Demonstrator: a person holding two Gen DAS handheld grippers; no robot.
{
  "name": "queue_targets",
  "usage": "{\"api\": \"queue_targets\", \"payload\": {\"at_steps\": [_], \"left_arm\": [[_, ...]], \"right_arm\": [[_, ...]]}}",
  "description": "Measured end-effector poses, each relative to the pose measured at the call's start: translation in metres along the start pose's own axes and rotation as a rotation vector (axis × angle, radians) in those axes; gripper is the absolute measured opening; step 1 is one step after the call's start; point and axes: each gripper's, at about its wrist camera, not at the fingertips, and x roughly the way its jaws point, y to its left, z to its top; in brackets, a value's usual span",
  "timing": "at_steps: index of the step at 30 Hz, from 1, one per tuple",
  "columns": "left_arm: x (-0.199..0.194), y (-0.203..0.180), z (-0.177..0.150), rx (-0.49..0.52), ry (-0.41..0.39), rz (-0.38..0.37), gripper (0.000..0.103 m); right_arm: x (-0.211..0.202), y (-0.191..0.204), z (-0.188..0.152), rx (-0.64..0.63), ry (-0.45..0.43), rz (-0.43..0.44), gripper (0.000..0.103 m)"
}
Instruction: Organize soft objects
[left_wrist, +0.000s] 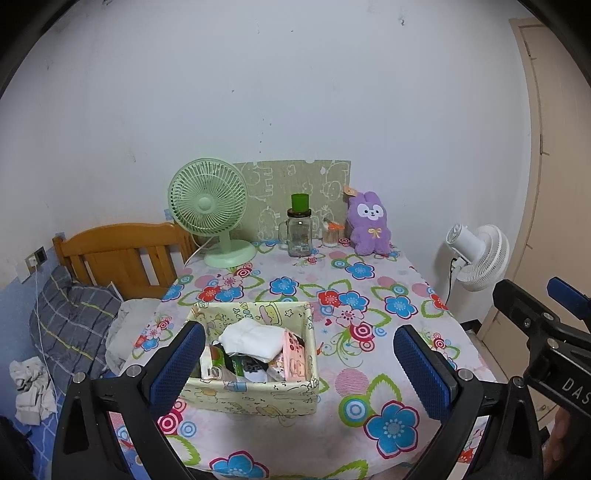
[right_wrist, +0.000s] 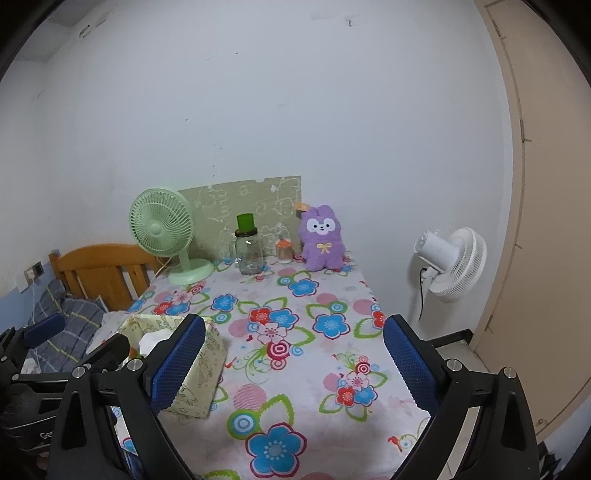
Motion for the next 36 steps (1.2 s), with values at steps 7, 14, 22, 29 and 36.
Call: {"api": "queue_targets", "payload": {"at_steps": [7, 14, 22, 29, 36], "left_arm": [[-0.0017, 0.0000, -0.0011, -0.001, -0.004, 0.002, 0.103], [-0.0042, 0.0022, -0.0011, -0.002, -0.008, 0.007, 0.103], [-0.0061, 0.0056, 0.0014, -0.007, -0.012, 0.011, 0.103], [-0.0063, 0.0068, 0.0017, -0.009, -0.012, 0.005, 0.103], [-0.0061, 0.0073, 0.0014, -0.010, -0.012, 0.006, 0.103]], "right_arm": [[-0.0038, -0.0001, -0.0016, 0.001, -0.004, -0.010, 0.099], [-0.0049, -0.0007, -0.0011, 0.006, -0.007, -0.009, 0.100], [-0.0033, 0.0012, -0.0009, 0.002, -0.006, -0.007, 0.100], [-0.0034, 0.0013, -0.0010, 0.002, -0.007, -0.008, 0.100], [-0.0030, 0.0015, -0.0009, 0.001, -0.007, -0.008, 0.100]]}}
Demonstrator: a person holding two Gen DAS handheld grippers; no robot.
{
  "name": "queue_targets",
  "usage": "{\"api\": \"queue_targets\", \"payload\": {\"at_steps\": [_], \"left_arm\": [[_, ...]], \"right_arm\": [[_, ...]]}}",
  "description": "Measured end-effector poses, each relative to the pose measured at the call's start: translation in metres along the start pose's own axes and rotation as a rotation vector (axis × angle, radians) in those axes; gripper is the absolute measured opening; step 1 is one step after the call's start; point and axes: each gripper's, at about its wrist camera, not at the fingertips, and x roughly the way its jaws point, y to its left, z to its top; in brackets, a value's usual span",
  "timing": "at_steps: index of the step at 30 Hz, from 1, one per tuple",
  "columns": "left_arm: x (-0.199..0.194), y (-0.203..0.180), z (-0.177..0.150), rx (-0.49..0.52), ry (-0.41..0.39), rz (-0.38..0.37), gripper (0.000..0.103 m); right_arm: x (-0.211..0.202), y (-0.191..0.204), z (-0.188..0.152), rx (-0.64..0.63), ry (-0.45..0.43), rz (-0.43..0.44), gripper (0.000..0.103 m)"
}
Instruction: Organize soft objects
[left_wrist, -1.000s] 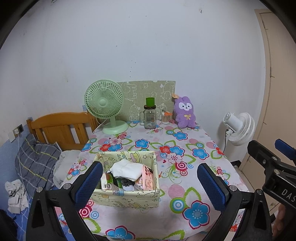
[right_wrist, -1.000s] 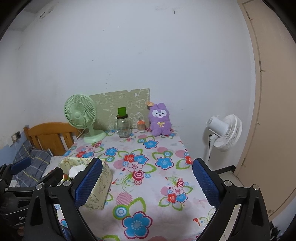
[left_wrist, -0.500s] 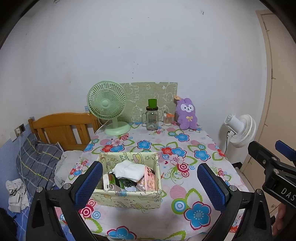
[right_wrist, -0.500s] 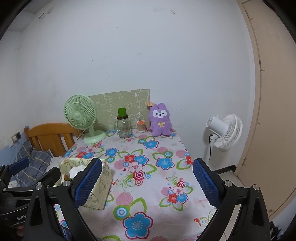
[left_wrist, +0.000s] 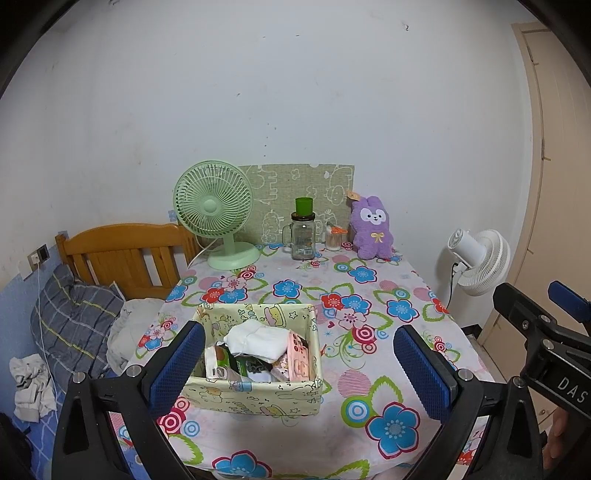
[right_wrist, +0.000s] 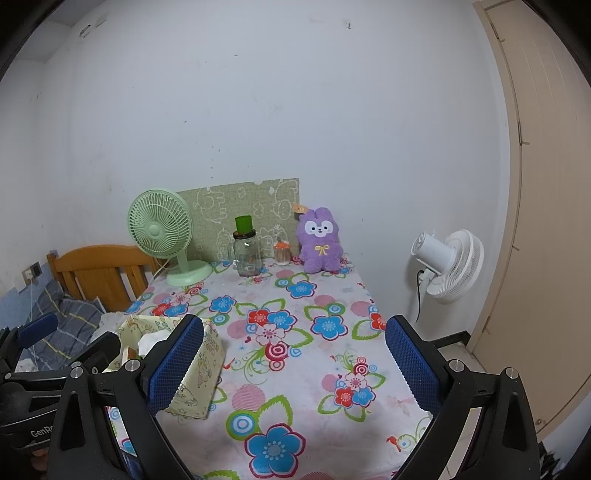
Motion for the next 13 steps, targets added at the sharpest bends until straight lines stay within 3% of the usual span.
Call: {"api": "queue_targets", "payload": {"at_steps": [13], "left_arm": [[0.0007, -0.0004, -0.0006, -0.004, 0.002, 0.000, 0.103]], "right_arm": [[0.0010, 0.0005, 0.0013, -0.006, 0.002, -0.001, 0.100]]}}
